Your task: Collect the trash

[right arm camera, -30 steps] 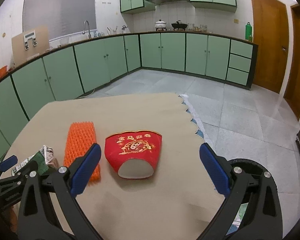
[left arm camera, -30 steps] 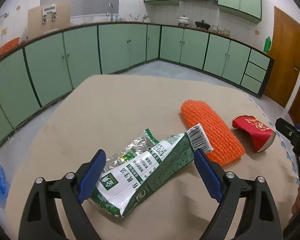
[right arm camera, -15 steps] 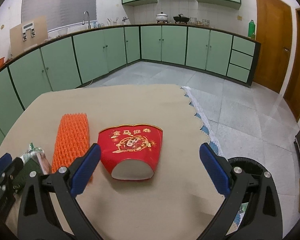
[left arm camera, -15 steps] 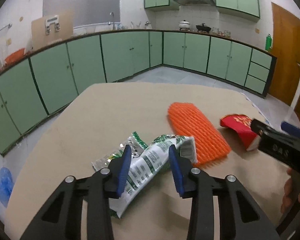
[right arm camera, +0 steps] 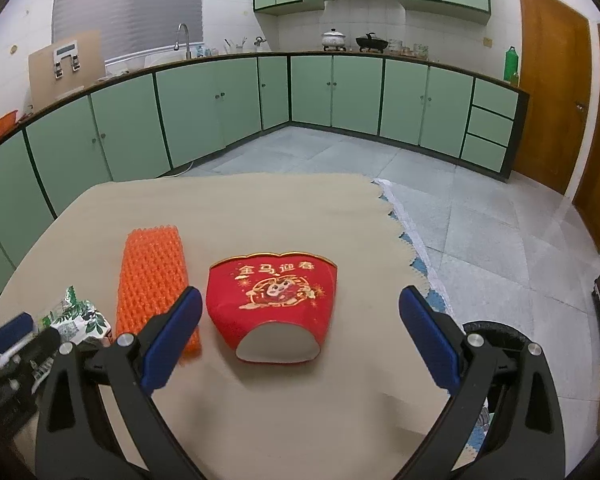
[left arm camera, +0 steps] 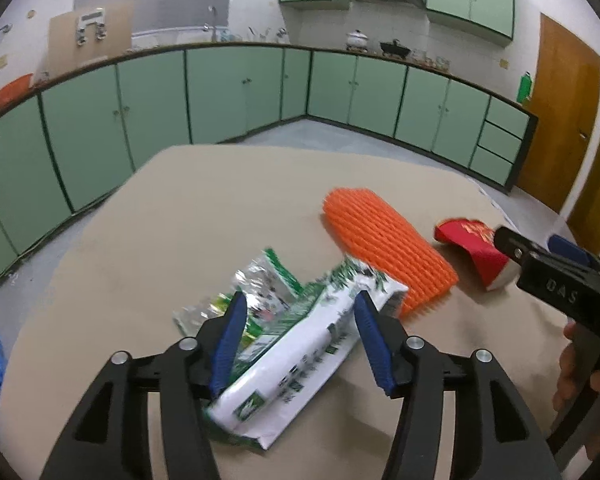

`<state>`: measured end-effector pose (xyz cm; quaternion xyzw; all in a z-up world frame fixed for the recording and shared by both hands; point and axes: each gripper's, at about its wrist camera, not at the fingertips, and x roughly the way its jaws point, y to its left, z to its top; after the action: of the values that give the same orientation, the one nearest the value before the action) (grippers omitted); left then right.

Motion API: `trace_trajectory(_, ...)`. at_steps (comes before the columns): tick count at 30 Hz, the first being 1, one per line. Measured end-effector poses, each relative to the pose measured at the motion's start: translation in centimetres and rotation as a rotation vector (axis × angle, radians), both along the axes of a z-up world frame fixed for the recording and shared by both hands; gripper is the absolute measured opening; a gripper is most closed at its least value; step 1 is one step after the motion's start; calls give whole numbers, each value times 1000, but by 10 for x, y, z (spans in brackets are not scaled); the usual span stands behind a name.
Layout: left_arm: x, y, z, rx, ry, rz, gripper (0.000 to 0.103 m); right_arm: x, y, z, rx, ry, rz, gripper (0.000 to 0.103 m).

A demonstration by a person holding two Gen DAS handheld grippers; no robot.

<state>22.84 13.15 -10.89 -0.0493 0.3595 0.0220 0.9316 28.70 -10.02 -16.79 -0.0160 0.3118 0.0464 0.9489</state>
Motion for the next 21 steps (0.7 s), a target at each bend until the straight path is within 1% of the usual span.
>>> trace_trajectory(5, 8, -2, -3, -15, 22, 10, 55, 0, -4, 1, -7, -2, 10, 96)
trace_trajectory(9, 2, -7, -3, -43, 28, -23, 56, 1, -8, 2, -6, -4, 11, 96)
trace_trajectory(10, 0, -8, -4, -45, 32, -38, 58, 1, -9, 2, -3, -2, 10, 96)
trace_trajectory(11, -2, -9, -4, -47, 36, -49, 63, 2, -10, 2, 0, -2, 10, 96)
trace_trajectory(14, -3, -10, -6, -55, 45, -69, 68, 1, -10, 2, 2, -4, 9, 96)
trace_trajectory(21, 1, -18, -10, -67, 72, -114, 72, 1, -11, 3, 5, -6, 10, 96)
